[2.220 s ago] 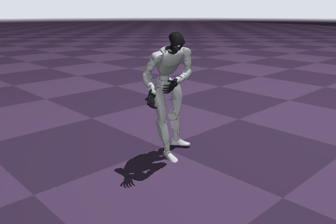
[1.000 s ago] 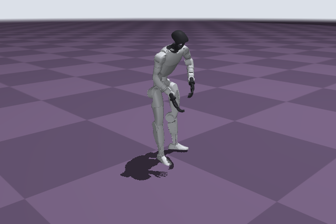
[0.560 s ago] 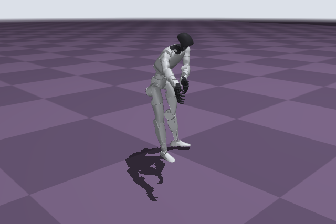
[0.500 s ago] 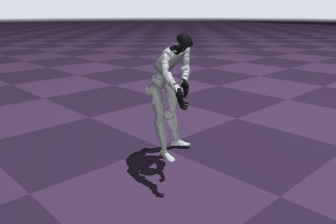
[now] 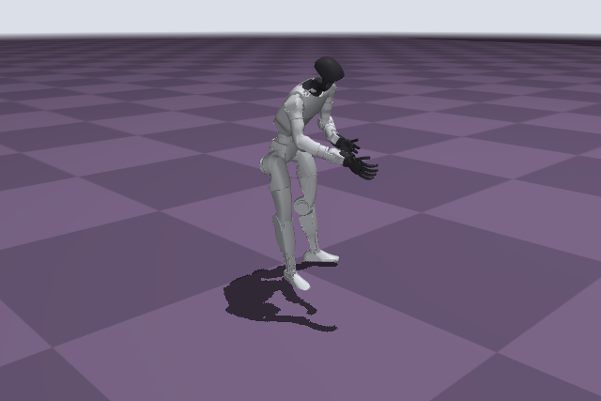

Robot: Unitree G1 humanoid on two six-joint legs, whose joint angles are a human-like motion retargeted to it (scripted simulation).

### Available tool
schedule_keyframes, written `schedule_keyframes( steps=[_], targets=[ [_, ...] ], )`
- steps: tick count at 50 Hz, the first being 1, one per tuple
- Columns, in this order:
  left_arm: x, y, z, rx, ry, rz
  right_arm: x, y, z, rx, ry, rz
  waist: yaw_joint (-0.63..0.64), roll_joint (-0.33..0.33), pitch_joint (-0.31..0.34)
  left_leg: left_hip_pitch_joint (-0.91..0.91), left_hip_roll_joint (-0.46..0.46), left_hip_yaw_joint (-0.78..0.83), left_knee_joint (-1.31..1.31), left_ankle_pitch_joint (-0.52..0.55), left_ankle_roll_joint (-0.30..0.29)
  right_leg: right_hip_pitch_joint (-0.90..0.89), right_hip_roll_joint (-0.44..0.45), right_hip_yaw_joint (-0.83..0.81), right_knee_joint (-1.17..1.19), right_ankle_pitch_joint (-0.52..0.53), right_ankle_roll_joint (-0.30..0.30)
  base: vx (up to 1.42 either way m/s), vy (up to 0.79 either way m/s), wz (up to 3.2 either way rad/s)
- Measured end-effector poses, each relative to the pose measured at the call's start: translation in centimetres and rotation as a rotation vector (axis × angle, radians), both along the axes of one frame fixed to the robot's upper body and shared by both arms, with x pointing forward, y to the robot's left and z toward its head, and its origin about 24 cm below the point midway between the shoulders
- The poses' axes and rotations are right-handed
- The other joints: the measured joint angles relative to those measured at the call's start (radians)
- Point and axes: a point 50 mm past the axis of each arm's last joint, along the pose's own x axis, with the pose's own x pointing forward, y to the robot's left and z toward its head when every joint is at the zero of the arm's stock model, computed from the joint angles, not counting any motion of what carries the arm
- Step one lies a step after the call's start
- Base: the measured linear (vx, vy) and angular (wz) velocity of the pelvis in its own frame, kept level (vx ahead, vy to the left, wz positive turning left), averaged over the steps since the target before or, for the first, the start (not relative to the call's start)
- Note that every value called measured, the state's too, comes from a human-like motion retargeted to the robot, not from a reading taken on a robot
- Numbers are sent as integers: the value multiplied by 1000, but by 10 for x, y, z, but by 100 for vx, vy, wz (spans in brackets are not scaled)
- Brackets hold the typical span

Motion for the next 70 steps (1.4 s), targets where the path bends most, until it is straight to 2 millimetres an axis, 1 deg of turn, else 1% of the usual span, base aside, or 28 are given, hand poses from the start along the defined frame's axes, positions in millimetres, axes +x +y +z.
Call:
schedule_keyframes(
  steps=[3,5,8,10,12,14,15,19,22,24,25,27,30,35,38,40,42,45,47,49,51,55,57,58,60,63,66,70],
  targets=[
    [33,-31,40,10,19,23,13,-32,56,94,-4,-136,-5,-22,3,-18,-2,-13,0,8,0,-6,1,-18,-6,9,0,-12,1,26],
    [54,-43,59,72,44,74,15,-54,78,163,27,-209,-7,-37,7,-30,-3,-20,0,14,0,-10,2,-28,-12,16,0,-12,0,23],
    [74,-42,65,145,92,141,18,-71,75,177,109,-274,-6,-53,8,-49,-4,-27,0,21,0,-20,5,-39,-19,23,0,-5,-1,12],
    [82,-33,60,132,119,150,23,-67,62,148,159,-268,14,-71,-58,-144,-1,-20,0,32,0,-102,11,-35,-54,52,0,3,-1,4],
    [84,-13,33,60,178,137,32,-52,21,103,238,-218,10,-71,-68,-148,-1,-25,0,30,0,-104,8,-35,-51,46,0,10,-1,11],
    [76,13,-8,-4,252,138,34,-30,-37,95,331,-138,0,-68,-47,-110,-2,-33,0,22,0,-69,2,-35,-35,27,0,13,-1,10],
    [68,28,-31,-28,293,147,30,-20,-70,103,381,-95,-11,-61,-9,-60,-3,-40,0,14,0,-24,-3,-38,-15,6,0,14,-1,7],
    [19,89,-113,40,435,213,-9,37,-177,215,566,94,-1,-66,-5,-54,-1,-41,0,9,0,-21,-8,-29,-9,-11,0,14,-3,1],
    [-26,126,-149,121,518,204,-48,70,-225,270,674,226,20,-62,6,-54,4,-38,0,11,0,-22,-5,-27,-7,-18,0,7,-6,-3],
    [-50,138,-156,140,539,159,-63,83,-233,274,685,297,40,-57,12,-59,8,-36,0,16,0,-27,0,-28,-8,-18,0,1,-6,-1],
    [-60,141,-156,140,541,133,-68,86,-232,270,673,326,50,-54,14,-61,10,-36,0,18,0,-29,3,-29,-9,-17,0,-3,-6,0],
    [-68,136,-144,117,497,88,-66,87,-211,255,583,352,67,-52,15,-66,15,-35,0,23,0,-32,9,-34,-11,-13,0,-5,-5,3],
    [-60,114,-109,56,349,55,-51,79,-151,245,357,338,80,-57,14,-75,20,-36,0,28,0,-38,16,-43,-14,-5,0,-9,-2,8],
    [-17,47,-19,-72,37,7,-25,56,-20,231,-43,235,74,-82,8,-95,18,-44,0,35,0,-52,16,-64,-11,12,0,-14,5,15],
    [12,4,34,-67,-65,-16,-10,36,46,173,-150,125,70,-104,10,-108,11,-48,0,39,0,-60,11,-78,-12,25,0,-16,9,17],
    [31,-21,62,-6,-86,10,0,17,79,144,-151,31,69,-118,13,-114,6,-50,0,42,0,-62,9,-86,-15,35,0,-16,10,14],
    [49,-36,76,94,-76,67,8,-3,94,121,-101,-72,71,-129,16,-119,2,-51,0,45,0,-62,9,-94,-21,44,0,-13,9,11],
    [70,-44,76,235,-39,140,19,-24,88,48,9,-208,75,-139,16,-126,-3,-53,0,46,0,-62,9,-101,-30,54,0,-5,8,7],
    [75,-39,59,272,-1,143,27,-25,59,-48,92,-244,79,-140,12,-133,-4,-54,0,43,0,-67,7,-101,-34,56,0,4,7,5],
    [74,-28,27,263,59,124,34,-14,10,-147,188,-214,80,-135,7,-132,-6,-58,0,37,0,-65,2,-100,-34,54,0,11,8,6],
    [64,-9,-16,229,141,109,31,3,-53,-195,296,-122,79,-128,4,-126,-10,-61,0,28,0,-58,-6,-97,-31,46,0,16,10,7],
    [19,42,-101,154,345,127,-7,40,-167,-71,511,98,75,-116,4,-122,-24,-66,0,9,0,-55,-31,-90,-19,28,0,16,12,8],
    [-8,68,-131,137,429,135,-27,56,-199,8,581,165,70,-112,8,-125,-34,-66,0,4,0,-58,-45,-88,-15,24,0,10,13,9],
    [-20,79,-141,133,456,133,-34,62,-207,34,596,187,69,-111,10,-128,-39,-66,0,2,0,-62,-51,-87,-15,23,0,6,13,8],
    [-43,96,-150,126,479,118,-43,73,-209,65,584,218,67,-111,14,-134,-49,-65,0,1,0,-65,-60,-87,-17,26,0,1,12,7],
    [-54,105,-135,93,407,117,-39,85,-172,79,444,250,71,-119,13,-145,-61,-63,0,4,0,-71,-67,-89,-29,39,0,-5,11,3],
    [-41,100,-92,15,239,169,-30,101,-103,66,215,286,72,-127,12,-148,-69,-63,0,10,0,-67,-68,-93,-43,57,0,-10,10,2],
    [-1,83,-8,-118,-28,213,-27,121,8,-14,-112,305,73,-135,10,-150,-76,-68,0,20,0,-61,-70,-105,-52,77,0,-12,9,7]
  ],
)
